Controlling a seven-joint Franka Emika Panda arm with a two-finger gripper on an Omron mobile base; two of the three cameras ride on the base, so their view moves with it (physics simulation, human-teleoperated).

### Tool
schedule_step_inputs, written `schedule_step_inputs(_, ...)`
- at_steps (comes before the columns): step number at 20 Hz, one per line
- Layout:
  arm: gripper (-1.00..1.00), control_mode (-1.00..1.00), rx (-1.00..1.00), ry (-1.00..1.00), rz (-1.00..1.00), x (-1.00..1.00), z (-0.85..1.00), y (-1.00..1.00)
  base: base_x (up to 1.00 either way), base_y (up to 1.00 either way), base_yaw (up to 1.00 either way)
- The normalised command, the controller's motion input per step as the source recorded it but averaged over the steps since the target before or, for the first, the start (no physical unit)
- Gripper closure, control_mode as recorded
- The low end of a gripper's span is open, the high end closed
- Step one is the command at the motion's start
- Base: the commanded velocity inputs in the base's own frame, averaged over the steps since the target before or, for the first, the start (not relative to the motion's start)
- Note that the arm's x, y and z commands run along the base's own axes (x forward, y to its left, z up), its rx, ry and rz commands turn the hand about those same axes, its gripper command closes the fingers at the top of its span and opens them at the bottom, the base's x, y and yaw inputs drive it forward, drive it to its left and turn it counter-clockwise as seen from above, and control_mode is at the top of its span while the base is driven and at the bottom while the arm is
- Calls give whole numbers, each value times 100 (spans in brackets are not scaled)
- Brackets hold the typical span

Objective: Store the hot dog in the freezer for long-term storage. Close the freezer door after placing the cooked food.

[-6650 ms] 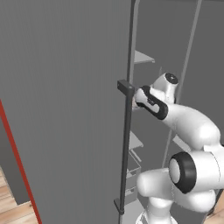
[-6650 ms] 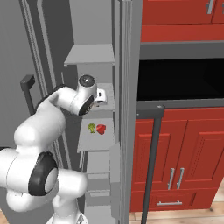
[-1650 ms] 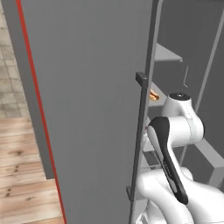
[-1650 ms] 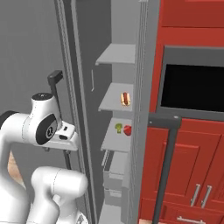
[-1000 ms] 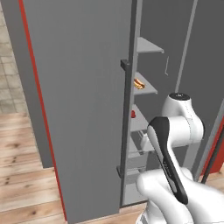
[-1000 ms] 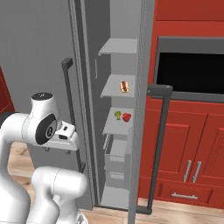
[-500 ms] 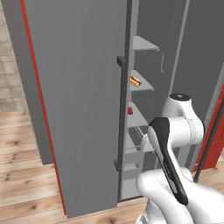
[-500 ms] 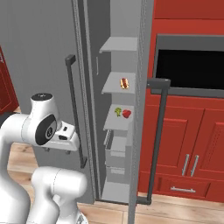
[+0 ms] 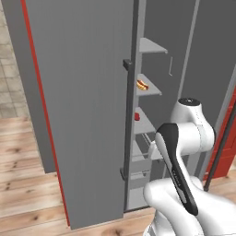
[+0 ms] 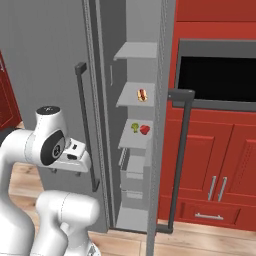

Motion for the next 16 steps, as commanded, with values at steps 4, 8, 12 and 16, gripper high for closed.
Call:
schedule_step_inputs(4,-100,100,0,0,0,0,0,0,-29,-3,0)
schedule_step_inputs(8,-100,100,0,0,0,0,0,0,-46,-6,0)
schedule_step_inputs(12,-100,100,0,0,0,0,0,0,-35,-14,0)
schedule_step_inputs(16,-100,100,0,0,0,0,0,0,-31,-32,0)
